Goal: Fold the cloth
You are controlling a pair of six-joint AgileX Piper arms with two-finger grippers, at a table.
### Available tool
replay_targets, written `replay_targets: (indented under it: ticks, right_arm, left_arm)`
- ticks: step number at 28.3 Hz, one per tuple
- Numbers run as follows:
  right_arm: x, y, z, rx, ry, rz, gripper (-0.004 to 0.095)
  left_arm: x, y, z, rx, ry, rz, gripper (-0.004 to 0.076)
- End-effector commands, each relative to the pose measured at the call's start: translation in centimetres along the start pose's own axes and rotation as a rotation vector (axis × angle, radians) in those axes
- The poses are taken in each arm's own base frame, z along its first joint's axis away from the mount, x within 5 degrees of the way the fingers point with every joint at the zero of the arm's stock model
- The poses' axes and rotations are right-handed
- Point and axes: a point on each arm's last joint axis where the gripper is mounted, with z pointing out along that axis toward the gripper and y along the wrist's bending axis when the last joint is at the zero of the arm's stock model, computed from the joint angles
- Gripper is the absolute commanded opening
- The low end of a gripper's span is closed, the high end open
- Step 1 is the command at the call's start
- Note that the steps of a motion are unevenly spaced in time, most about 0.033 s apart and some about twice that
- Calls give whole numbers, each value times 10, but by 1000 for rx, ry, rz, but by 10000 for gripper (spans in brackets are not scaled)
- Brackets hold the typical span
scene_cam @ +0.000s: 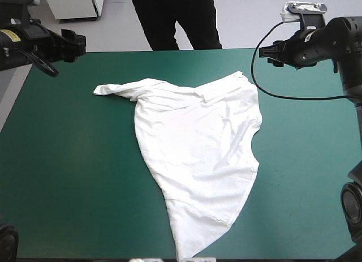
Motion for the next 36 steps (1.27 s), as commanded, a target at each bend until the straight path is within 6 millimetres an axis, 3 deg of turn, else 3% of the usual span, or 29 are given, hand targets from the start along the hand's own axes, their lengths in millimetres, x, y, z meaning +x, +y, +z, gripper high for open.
replay_targets:
  ticks: [1,4,9,16,27,36]
  right_arm:
    - [4,2,-35,-4,-67,-11,512]
    - [16,-1,-29,12,-17,-8,513]
    - [24,-3,-18,20,33,-3,513]
    - [24,-4,-18,31,35,-6,513]
    - [24,-5,-18,40,35,-10,513]
    - [24,-5,-18,40,35,-6,513]
  left_arm:
    - [21,-24,-11,27,77,60,490]
    - [52,-58,-4,106,186,75,473]
    - [92,-93,20,177,361,63,473]
    - [150,-132,42,145,552,144,473]
    - [210,-187,49,224,717,73,473]
    - [261,-227,60,257,845,193,473]
